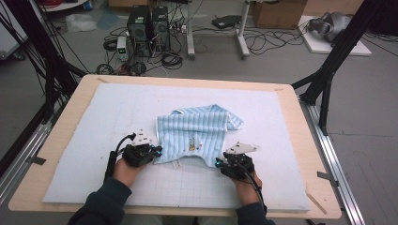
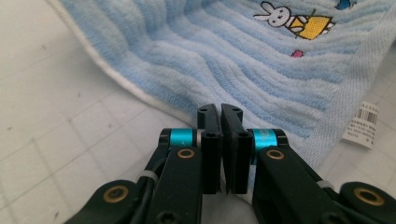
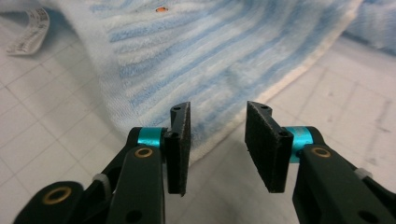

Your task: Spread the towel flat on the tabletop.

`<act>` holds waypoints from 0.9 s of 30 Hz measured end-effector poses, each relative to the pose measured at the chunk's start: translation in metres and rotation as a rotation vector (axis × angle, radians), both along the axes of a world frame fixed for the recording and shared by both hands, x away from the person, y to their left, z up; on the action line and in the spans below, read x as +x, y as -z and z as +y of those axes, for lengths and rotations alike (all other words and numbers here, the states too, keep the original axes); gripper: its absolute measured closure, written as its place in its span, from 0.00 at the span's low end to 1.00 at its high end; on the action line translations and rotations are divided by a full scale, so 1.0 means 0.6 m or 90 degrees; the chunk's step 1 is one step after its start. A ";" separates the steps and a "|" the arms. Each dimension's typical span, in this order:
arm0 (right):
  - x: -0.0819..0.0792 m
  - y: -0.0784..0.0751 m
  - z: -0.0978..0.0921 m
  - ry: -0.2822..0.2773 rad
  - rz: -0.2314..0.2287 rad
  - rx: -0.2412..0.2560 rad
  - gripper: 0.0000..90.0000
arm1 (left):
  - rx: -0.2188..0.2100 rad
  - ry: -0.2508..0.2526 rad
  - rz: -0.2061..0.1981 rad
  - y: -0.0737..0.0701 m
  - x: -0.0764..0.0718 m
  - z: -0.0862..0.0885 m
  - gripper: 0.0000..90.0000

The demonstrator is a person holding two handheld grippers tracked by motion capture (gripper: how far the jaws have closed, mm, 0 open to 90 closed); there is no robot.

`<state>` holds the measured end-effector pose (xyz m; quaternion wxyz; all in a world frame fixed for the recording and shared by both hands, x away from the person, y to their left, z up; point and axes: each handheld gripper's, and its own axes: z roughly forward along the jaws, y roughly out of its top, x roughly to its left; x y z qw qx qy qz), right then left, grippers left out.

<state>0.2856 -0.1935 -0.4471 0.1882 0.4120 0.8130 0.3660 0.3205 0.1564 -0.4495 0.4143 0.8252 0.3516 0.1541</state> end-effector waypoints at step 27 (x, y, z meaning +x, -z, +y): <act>-0.065 -0.034 -0.054 -0.032 0.016 -0.041 0.70 | -0.088 0.025 0.019 -0.004 -0.053 0.020 0.50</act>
